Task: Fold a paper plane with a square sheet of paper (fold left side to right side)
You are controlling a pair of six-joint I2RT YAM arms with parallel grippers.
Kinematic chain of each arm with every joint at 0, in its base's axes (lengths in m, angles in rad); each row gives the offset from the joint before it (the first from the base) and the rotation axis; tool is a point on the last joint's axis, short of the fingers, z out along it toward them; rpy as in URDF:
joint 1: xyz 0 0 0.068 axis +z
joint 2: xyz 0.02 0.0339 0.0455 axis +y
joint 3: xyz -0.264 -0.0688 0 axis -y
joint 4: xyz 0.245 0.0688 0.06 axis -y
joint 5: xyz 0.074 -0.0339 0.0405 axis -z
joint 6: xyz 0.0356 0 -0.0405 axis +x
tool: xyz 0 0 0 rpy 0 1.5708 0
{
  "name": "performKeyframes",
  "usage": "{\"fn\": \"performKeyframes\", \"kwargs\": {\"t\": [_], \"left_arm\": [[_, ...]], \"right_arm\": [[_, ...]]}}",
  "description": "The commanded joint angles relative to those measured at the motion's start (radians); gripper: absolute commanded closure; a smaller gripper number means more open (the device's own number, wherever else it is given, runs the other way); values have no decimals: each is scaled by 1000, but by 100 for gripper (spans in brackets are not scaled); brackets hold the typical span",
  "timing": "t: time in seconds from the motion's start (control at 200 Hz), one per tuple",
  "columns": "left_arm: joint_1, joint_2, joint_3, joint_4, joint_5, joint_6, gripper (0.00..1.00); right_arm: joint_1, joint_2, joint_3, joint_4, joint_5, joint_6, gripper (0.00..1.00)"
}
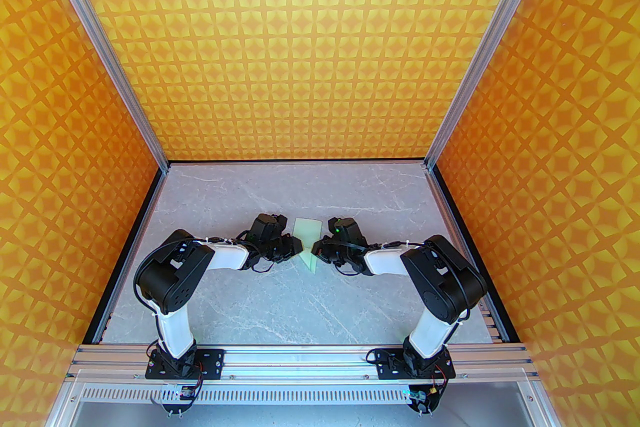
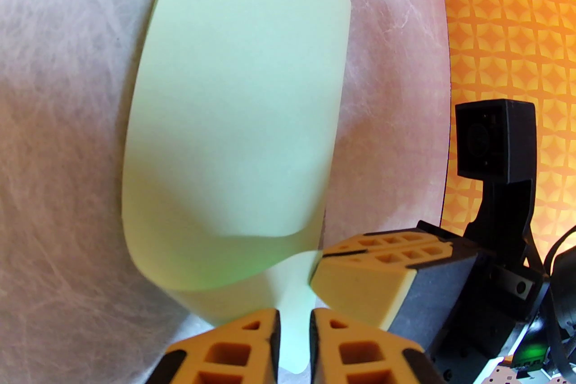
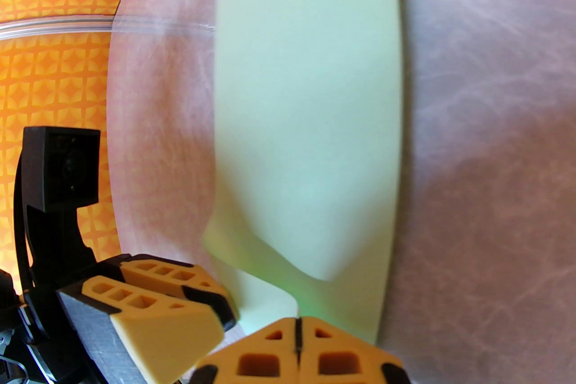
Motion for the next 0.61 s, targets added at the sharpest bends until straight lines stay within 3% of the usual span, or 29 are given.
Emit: {"fn": "performKeyframes", "kwargs": {"t": [0.0, 0.6], "left_arm": [[-8, -8, 8, 6, 23, -1, 79], [-30, 31, 43, -12, 51, 13, 78]], "right_arm": [[-6, -17, 30, -50, -3, -40, 100], [-33, -3, 87, -155, -2, -117, 100]]}}
